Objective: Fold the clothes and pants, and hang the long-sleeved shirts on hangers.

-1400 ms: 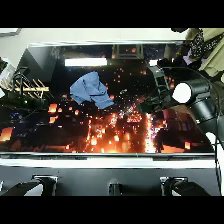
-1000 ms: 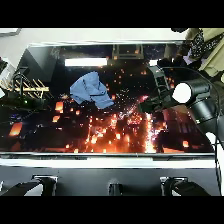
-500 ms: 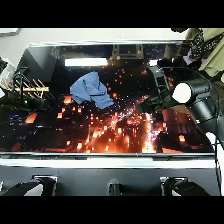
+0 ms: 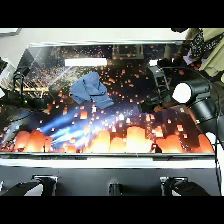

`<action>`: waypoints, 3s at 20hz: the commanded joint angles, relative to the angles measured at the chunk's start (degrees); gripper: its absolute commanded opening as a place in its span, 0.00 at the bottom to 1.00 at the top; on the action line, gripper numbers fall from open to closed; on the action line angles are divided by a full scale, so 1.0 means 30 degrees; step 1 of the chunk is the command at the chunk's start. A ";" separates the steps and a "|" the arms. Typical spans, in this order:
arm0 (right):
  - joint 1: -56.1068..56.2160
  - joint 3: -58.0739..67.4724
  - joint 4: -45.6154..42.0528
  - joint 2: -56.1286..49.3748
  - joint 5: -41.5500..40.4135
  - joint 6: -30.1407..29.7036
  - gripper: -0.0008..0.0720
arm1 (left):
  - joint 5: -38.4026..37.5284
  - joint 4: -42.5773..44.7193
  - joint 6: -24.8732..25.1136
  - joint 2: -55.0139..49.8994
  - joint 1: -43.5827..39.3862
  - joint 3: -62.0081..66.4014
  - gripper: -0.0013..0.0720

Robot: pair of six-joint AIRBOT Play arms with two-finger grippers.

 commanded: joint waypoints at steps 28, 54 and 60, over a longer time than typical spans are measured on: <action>0.0022 0.0015 -0.0007 0.0015 -0.0219 0.0015 0.06 | 1.1752 -0.1086 -0.1741 -1.2597 -0.3381 0.6608 0.99; 0.0022 0.0007 -0.0087 0.0627 0.9719 0.2463 0.20 | -0.2331 -0.5078 -0.4073 -1.3595 -1.3457 1.2152 0.03; 0.0022 0.0007 0.0007 0.2266 0.9253 0.2229 0.20 | -0.1661 -0.5064 -0.4524 -1.4025 -1.4112 1.1963 0.13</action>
